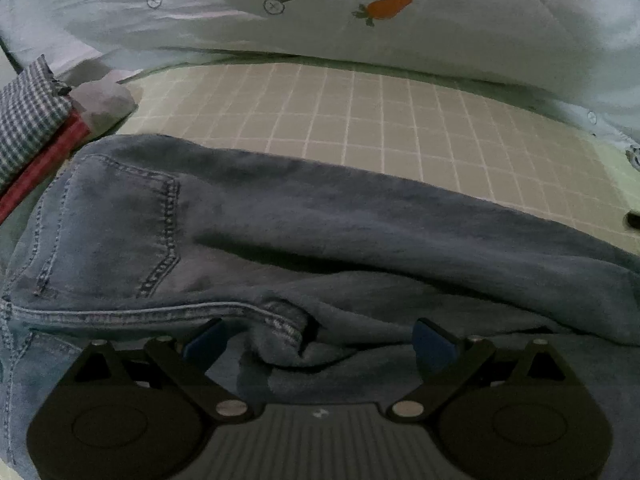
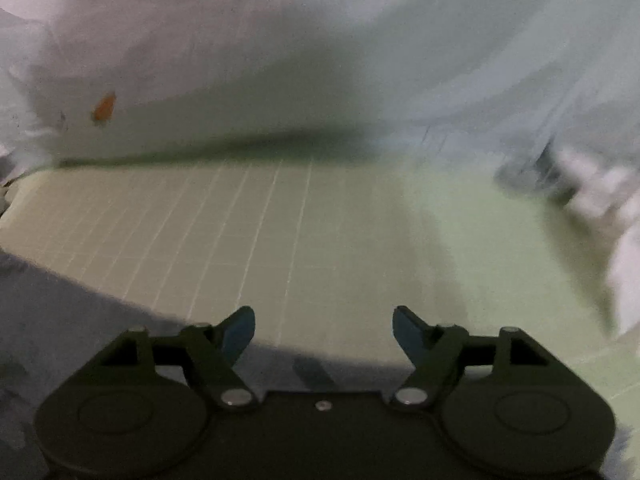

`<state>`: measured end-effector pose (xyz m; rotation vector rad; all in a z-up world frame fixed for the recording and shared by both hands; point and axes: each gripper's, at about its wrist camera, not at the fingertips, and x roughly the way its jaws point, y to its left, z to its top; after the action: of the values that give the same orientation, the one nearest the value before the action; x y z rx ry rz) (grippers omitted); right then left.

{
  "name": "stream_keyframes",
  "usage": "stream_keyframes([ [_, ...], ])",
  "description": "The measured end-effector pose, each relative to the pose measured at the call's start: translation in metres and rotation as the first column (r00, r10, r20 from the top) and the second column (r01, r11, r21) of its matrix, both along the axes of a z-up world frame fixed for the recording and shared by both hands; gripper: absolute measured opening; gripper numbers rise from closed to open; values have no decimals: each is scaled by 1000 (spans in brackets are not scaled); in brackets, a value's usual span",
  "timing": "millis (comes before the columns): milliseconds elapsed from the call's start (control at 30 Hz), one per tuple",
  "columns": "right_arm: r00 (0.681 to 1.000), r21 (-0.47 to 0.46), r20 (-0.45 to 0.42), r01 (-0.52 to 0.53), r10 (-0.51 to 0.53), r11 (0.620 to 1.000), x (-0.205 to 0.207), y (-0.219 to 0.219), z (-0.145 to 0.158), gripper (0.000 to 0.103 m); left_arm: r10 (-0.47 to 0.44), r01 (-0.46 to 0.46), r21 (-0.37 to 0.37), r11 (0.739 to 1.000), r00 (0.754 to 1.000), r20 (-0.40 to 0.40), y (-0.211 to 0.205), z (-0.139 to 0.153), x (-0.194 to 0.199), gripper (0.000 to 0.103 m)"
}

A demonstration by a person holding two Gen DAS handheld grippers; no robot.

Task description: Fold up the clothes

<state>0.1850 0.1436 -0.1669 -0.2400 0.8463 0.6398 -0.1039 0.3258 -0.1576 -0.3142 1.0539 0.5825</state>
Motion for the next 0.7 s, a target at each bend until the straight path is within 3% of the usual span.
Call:
stream_keyframes([
  [67,997,-3,-66,-30,29,1000,9,4,-14,70,-18,18,16,1000,1000,5,0,1,6,98],
  [267,982,-59,-95,-171,165,983,13,16,-29,75,-50,50,-4,999,999,16,3,-5,31,99],
  [333,971,-85,-66,-235,230,968,12,18,-33,73,-62,62,-13,998,998,15,3,-10,40,99],
  [367,960,-74,-65,-276,272,958,10,19,-33,67,-66,66,-17,998,998,15,3,-12,43,99],
  [433,934,-35,-69,-352,349,935,17,21,-32,17,-67,68,-27,997,998,14,3,-16,48,99],
  [533,887,-69,-64,-461,457,885,23,34,-31,8,-64,64,-41,997,998,7,5,-24,53,99],
  [600,870,-114,-25,-491,492,864,28,45,-30,8,-58,58,-52,997,998,5,8,-28,55,99],
  [700,882,-142,38,-461,470,876,44,63,-25,8,-38,38,-69,997,999,7,12,-32,56,99],
])
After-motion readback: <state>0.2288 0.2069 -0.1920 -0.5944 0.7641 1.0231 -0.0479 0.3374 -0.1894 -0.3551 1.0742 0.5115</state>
